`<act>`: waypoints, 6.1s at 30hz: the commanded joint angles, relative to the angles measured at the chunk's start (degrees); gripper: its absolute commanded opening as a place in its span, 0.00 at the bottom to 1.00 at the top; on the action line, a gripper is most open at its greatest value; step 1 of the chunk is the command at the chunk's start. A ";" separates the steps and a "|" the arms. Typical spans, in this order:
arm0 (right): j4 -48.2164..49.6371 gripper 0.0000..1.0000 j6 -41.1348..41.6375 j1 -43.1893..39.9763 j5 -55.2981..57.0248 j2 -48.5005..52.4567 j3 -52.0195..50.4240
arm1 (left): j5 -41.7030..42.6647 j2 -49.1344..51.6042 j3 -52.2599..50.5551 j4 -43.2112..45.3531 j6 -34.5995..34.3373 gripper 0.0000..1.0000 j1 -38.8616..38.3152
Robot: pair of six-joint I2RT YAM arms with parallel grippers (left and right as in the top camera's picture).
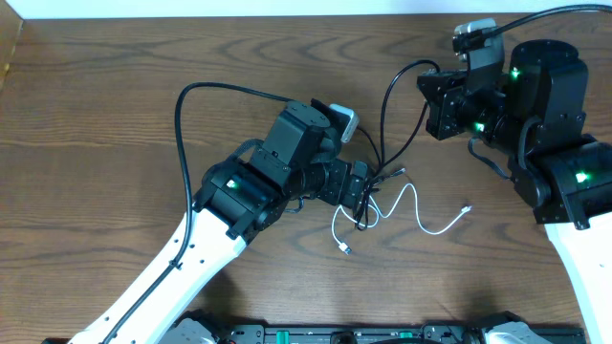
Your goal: Untangle cables
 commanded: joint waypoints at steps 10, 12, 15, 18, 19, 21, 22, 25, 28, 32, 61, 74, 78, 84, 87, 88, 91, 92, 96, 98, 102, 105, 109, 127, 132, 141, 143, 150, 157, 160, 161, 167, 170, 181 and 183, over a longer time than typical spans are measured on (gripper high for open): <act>5.92 0.01 0.20 -1.70 2.82 -0.28 0.50 | 0.66 2.89 -0.28 -2.43 0.59 0.92 -0.07; 10.67 0.01 0.20 -3.15 2.80 -0.33 0.50 | 0.46 4.39 -0.28 -3.37 0.61 0.92 -0.07; 19.47 0.01 2.47 -5.92 2.78 -0.59 0.50 | 0.48 7.02 -0.28 -3.74 0.59 0.92 -0.07; 26.80 0.01 8.22 -9.09 -0.61 -1.31 0.52 | 0.48 9.40 -0.28 -3.50 0.59 0.92 -0.07; 28.55 0.01 9.44 -9.94 -3.28 -1.64 0.52 | 0.48 9.94 -0.28 -3.26 0.59 0.92 -0.07; 32.00 0.01 11.58 -11.41 -9.90 -2.19 0.52 | 0.46 11.23 -0.28 -2.40 0.59 0.92 -0.07; 33.64 0.01 12.41 -11.87 -13.27 -2.32 0.52 | 0.46 11.76 -0.28 -1.84 0.59 0.92 -0.07; 36.22 0.01 12.68 -12.02 -19.89 -2.67 0.52 | 0.26 13.09 -0.28 0.72 0.61 0.92 -0.07; 35.87 0.01 12.70 -12.02 -22.12 -2.64 0.52 | -0.28 13.86 -0.28 3.93 0.61 0.92 -0.07; 35.32 0.01 13.51 -11.98 -22.77 -2.64 0.52 | -0.83 14.05 -0.28 8.24 0.59 0.92 -0.07; 1.70 0.01 1.57 -12.15 28.41 2.62 0.50 | -3.87 14.05 -0.28 1.81 -1.07 0.92 -0.07; -13.18 0.01 4.70 -18.80 35.93 13.70 0.50 | -4.37 14.05 -0.28 -1.84 -0.85 0.92 -0.07; -16.28 0.01 5.73 -23.15 38.58 16.52 0.50 | -5.44 14.05 -0.28 -2.73 -0.87 0.92 -0.07; -17.94 0.06 5.77 -31.41 34.99 17.81 0.50 | -5.81 14.05 -0.28 -3.32 -0.87 0.92 -0.07; -17.62 0.35 5.73 -34.27 22.47 17.79 0.50 | -5.81 14.05 -0.28 -3.28 -0.85 0.92 -0.07; -17.77 0.43 5.70 -34.75 17.57 17.81 0.48 | -5.81 14.05 -0.28 -3.28 -0.87 0.92 -0.07; -18.91 0.54 3.69 -34.80 7.74 17.81 0.48 | -5.81 14.05 -0.28 -3.30 -0.87 0.92 -0.07; -19.67 0.57 2.99 -34.51 5.51 17.81 0.48 | -5.79 14.05 -0.28 -3.32 -0.87 0.92 -0.07; -24.85 0.65 2.91 -33.20 1.97 17.81 0.42 | -5.79 14.05 -0.28 -3.56 -0.87 0.92 -0.07; -27.76 0.68 2.54 -32.24 2.01 17.81 -0.04 | -5.79 14.05 -0.28 -3.74 -0.87 0.92 -0.07; -31.17 0.69 1.86 -30.23 2.12 17.81 -2.27 | -5.79 14.05 -0.28 -3.74 -0.87 0.92 -0.07; -30.60 0.69 2.16 -28.87 2.14 17.81 -5.64 | -5.79 14.05 -0.28 -3.74 -0.87 0.92 -0.07; -26.29 0.65 4.63 -27.50 2.16 17.81 -13.03 | -5.79 14.05 -0.28 -3.74 -0.87 0.91 -0.07; -4.85 0.60 28.57 -27.23 12.70 17.84 -34.58 | -5.77 14.05 -0.28 -3.76 -0.90 0.92 -0.07; 2.60 0.58 29.55 -27.23 13.25 17.81 -37.77 | -5.77 14.05 -0.28 -3.76 -0.92 0.92 -0.07; 4.26 0.33 29.55 -27.23 13.22 17.84 -37.88 | -5.75 14.05 -0.28 -3.76 -0.96 0.92 -0.07; 4.22 0.27 29.53 -27.23 13.05 17.81 -37.88 | -5.73 14.05 -0.28 -3.76 -1.14 0.92 -0.07; 4.24 0.04 29.53 -27.23 9.70 17.84 -37.88 | -5.73 14.05 -0.28 -3.76 -1.14 0.92 -0.07; 4.22 0.01 29.51 -27.23 9.64 17.84 -37.88 | -5.53 14.05 -0.28 -3.76 -1.16 0.92 -0.09; 4.24 0.01 29.51 -27.23 9.64 17.81 -37.88 | -5.53 14.05 -0.28 -3.76 -1.16 0.92 -0.07; 4.33 0.01 29.51 -27.23 9.64 17.84 -37.88 | -5.53 14.05 -0.28 -3.76 -1.16 0.92 -0.07; 8.37 0.01 28.81 -27.26 5.99 17.81 -37.88 | -5.55 14.05 -0.28 -3.74 -2.25 0.92 -0.07; 15.54 0.01 22.10 -27.45 -4.48 17.64 -37.62 | -5.55 14.05 -0.28 -3.74 -2.25 0.92 -0.07; 36.41 0.01 24.50 -33.38 -38.66 14.45 -26.60 | -5.55 14.05 -0.28 -3.76 -2.23 0.92 -0.07; 36.41 0.01 25.31 -34.47 -38.53 13.38 -23.30 | -5.55 14.05 -0.28 -3.78 -2.21 0.92 -0.07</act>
